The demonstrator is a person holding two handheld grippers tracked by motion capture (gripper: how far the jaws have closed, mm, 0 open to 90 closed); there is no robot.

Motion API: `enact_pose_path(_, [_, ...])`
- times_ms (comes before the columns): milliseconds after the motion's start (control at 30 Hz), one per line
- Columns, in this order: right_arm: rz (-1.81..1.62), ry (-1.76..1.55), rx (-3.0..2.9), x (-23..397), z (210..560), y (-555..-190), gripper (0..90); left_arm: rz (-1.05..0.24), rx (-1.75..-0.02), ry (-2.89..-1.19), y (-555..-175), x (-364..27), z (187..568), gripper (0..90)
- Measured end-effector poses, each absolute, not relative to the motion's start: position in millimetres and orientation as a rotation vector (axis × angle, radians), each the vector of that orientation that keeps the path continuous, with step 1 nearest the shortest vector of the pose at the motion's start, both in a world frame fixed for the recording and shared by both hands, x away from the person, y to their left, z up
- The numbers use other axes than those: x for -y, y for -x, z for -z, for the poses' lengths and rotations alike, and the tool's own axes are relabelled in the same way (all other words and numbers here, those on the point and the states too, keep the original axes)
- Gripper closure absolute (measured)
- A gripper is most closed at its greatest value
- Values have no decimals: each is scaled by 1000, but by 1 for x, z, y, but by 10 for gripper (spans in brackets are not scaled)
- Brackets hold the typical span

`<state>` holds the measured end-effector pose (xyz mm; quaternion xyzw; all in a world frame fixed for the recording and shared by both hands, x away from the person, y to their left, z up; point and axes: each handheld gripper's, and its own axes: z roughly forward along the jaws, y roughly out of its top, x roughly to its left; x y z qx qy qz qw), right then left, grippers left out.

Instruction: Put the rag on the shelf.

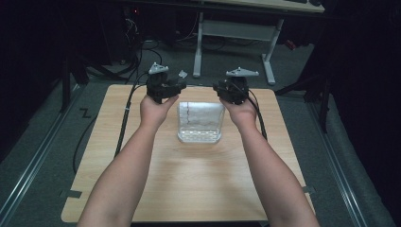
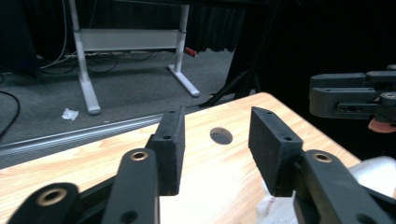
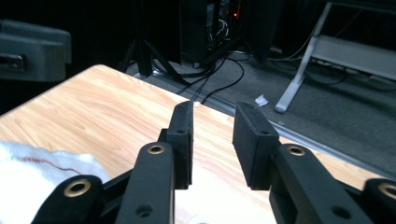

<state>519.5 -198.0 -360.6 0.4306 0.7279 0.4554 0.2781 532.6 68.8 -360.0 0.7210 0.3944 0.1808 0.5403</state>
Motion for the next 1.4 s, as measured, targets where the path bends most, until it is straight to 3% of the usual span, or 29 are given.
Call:
enact_pose_path(800, [-1329,-1055,-1923,221,368,-442,483,-500,-826,-1732,-454,-100,363,461])
enact_pose_path(1167, [-1266,-966,-1965,223,391,-398,462,-448,-772,-1746,-411,-110,396,440])
enact_pose_path(1400, [-1227,-973,-2019,222,423,-379,456,-373,-805,-1797,-388,-113,445,442])
